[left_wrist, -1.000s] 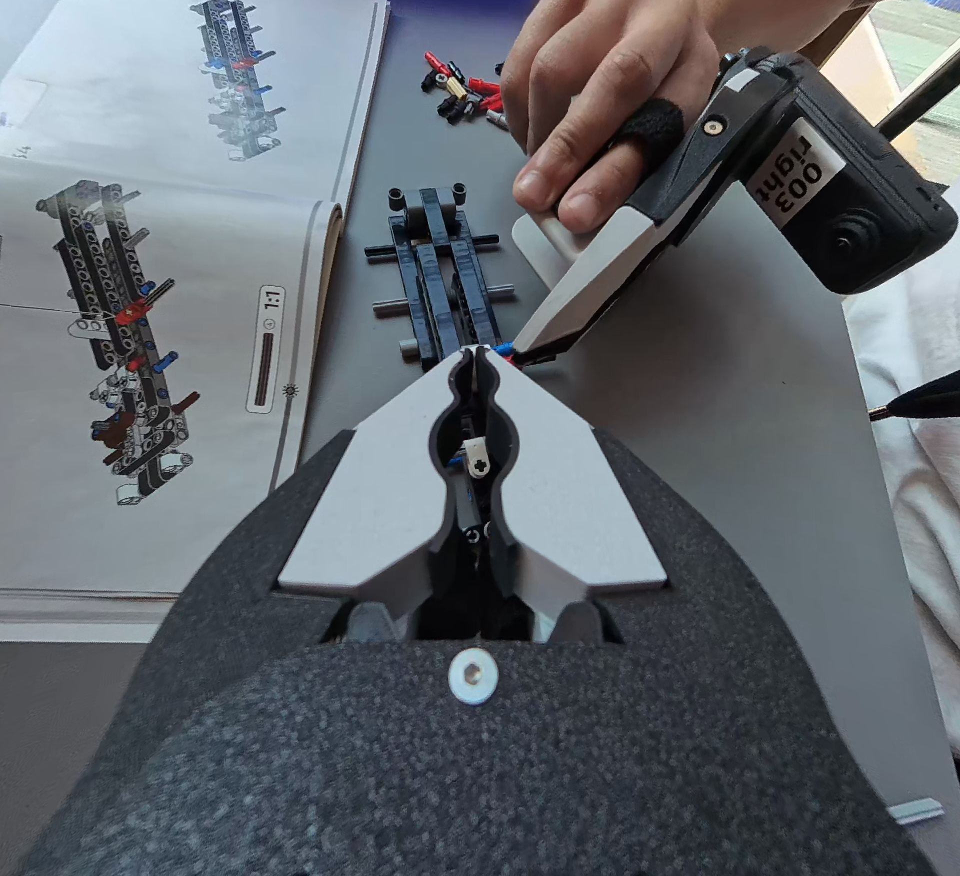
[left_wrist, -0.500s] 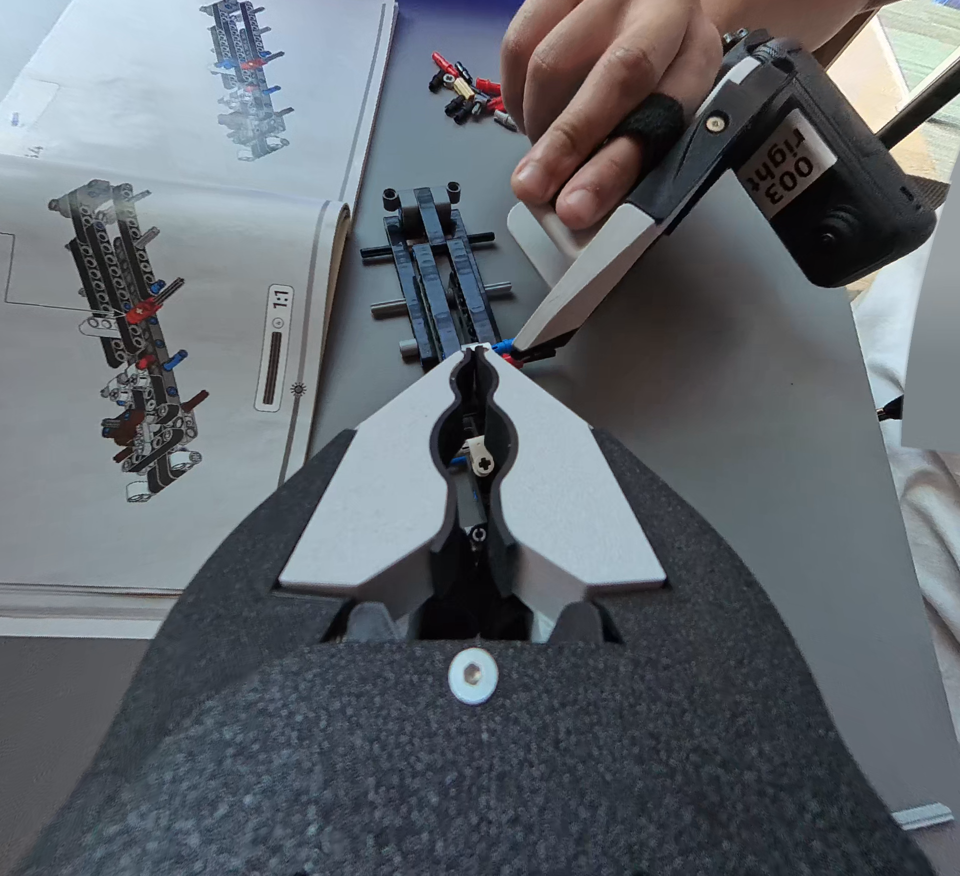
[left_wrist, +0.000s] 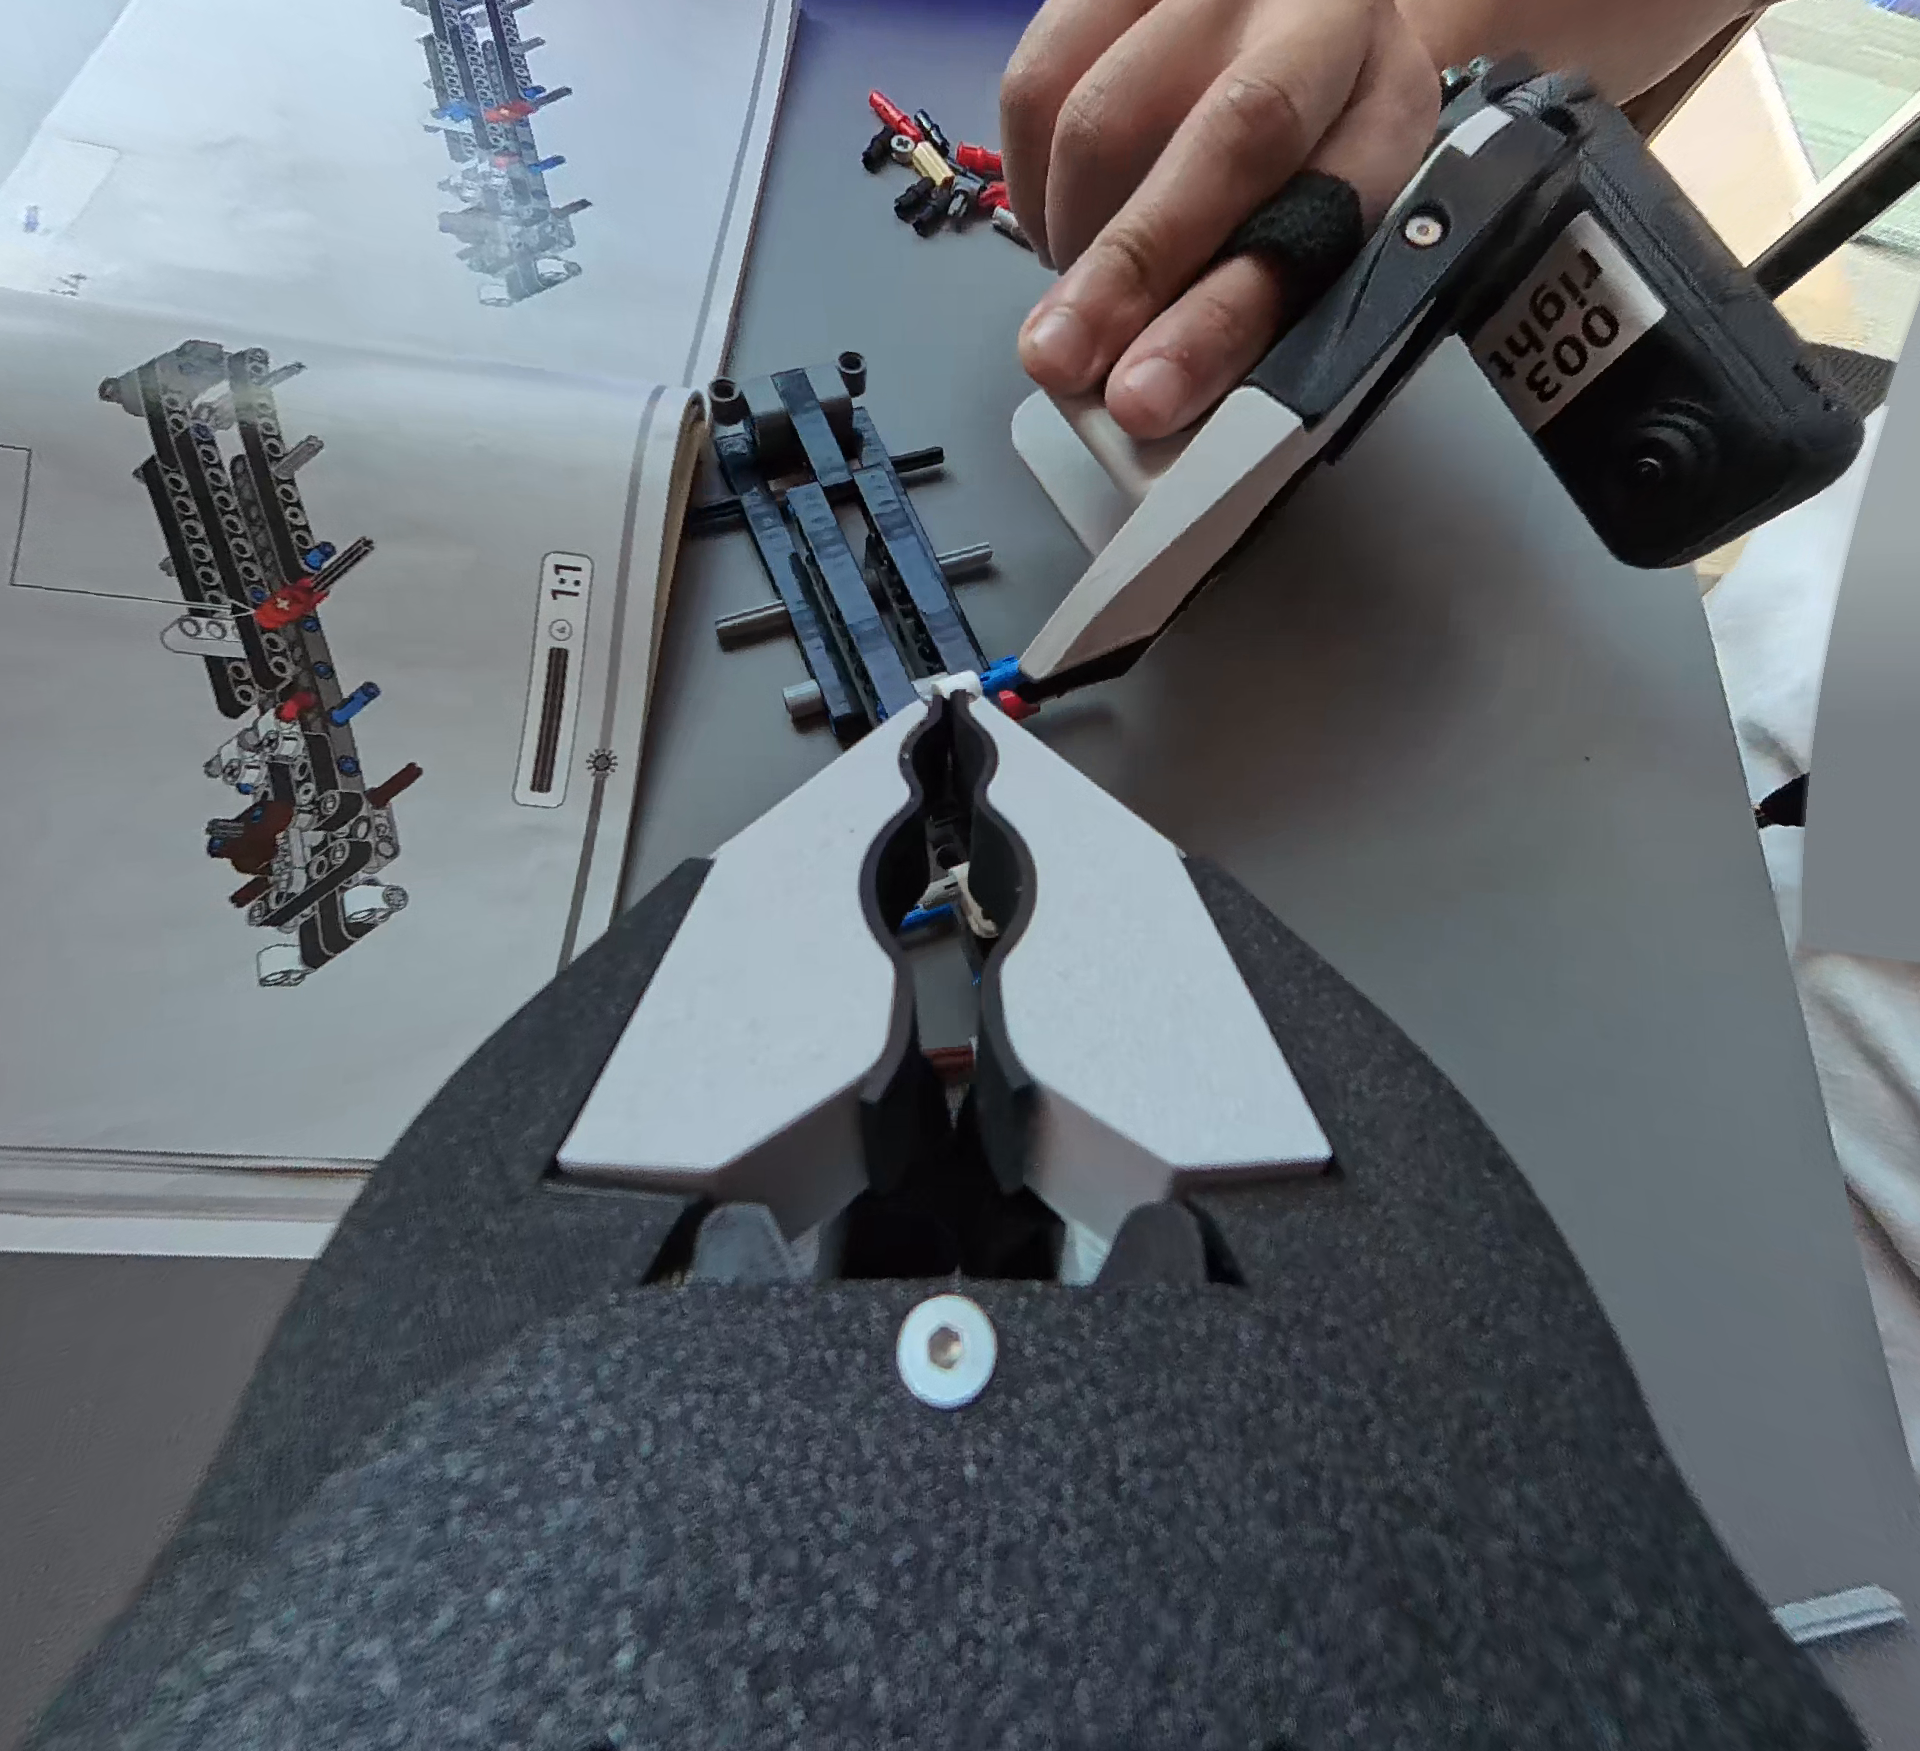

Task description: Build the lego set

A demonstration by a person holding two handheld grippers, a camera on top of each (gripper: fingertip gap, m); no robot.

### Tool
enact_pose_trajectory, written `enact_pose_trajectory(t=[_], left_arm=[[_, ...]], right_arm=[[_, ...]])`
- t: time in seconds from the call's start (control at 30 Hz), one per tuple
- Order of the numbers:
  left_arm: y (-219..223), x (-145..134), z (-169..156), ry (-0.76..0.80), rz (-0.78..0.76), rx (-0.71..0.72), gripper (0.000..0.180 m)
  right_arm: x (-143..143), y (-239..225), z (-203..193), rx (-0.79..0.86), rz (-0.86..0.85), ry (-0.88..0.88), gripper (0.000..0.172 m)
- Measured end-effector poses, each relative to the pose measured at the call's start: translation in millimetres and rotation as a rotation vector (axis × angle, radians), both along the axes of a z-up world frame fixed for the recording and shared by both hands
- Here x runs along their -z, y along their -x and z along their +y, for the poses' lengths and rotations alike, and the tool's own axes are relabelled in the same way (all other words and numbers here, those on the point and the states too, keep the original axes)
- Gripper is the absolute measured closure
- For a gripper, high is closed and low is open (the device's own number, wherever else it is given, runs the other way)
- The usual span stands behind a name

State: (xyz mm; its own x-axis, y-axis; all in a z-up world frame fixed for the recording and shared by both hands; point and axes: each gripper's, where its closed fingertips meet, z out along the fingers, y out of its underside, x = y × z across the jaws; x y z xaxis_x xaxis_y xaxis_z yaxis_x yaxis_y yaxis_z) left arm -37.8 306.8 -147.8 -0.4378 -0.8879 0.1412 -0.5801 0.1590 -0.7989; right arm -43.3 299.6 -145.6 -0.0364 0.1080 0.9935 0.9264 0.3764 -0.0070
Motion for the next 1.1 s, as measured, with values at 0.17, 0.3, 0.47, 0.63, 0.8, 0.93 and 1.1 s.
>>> enact_pose_trajectory(t=[0.17,0.3,0.47,0.63,0.8,0.93,1.1], left_arm=[[3,14,-10,-0.004,0.061,0.052,0.180],[0,5,-4,-0.078,0.010,0.024,0.180],[-2,-7,-2,-0.056,-0.038,0.014,0.180],[-7,-22,6,-0.113,-0.107,0.082,0.168],[-12,-14,11,-0.228,-0.002,0.265,0.152],[-19,-1,13,-0.295,0.012,0.385,0.157],[-13,16,2,-0.365,0.043,0.522,0.165]], right_arm=[[-1,-9,5,0.029,0.006,0.006,0.169],[-7,-8,-1,0.005,0.087,0.043,0.168],[-16,-11,-4,0.006,0.205,0.096,0.169],[-70,-30,-1,0.013,0.810,0.325,0.170],[-91,-37,-10,0.120,1.523,0.691,0.169],[-75,-41,-14,0.197,1.896,0.808,0.169],[-54,-43,-26,0.255,2.192,0.803,0.169]])
